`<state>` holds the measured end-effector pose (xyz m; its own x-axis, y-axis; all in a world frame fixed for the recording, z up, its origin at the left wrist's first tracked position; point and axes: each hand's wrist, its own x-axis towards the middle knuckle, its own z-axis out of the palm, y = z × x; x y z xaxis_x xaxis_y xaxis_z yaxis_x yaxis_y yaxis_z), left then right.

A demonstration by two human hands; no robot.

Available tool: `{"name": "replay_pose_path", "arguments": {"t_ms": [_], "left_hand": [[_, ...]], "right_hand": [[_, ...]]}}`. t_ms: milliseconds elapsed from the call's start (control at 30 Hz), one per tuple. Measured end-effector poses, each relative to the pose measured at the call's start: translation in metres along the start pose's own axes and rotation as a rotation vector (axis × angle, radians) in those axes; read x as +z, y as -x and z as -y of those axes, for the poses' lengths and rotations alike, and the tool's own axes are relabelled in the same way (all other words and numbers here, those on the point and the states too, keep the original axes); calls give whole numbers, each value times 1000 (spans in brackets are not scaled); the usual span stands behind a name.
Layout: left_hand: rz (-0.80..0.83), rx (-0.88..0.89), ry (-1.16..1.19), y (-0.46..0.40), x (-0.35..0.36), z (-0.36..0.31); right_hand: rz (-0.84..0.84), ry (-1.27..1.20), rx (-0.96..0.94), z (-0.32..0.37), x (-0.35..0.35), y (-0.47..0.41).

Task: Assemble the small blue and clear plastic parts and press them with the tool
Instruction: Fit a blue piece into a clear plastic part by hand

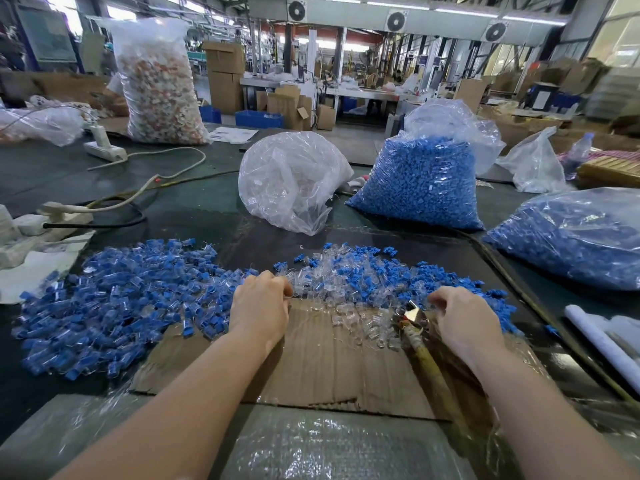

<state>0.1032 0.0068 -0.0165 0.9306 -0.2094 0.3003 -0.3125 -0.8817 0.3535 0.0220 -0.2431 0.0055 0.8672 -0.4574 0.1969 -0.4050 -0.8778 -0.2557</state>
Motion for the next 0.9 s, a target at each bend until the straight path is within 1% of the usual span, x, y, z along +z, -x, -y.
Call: {"name": "replay_pose_path", "arguments": {"t_ms": [200, 400, 600, 700, 800, 900], "left_hand": [[-33, 34, 157, 8, 11, -16], [9, 49, 331, 19, 30, -38], [-28, -11, 462, 26, 35, -40], [-29, -25, 461, 26, 35, -39], [-33, -13, 450, 27, 34, -39], [-50, -6, 466, 27, 34, -41]], "right_hand": [[77, 34, 21, 3, 8, -17], [144, 81, 26, 5, 10, -26], [158, 57, -11, 3, 10, -27], [110, 48, -20, 2, 9, -24], [15, 34, -23, 5, 6, -22], [-86, -22, -90, 17, 1, -15]]}}
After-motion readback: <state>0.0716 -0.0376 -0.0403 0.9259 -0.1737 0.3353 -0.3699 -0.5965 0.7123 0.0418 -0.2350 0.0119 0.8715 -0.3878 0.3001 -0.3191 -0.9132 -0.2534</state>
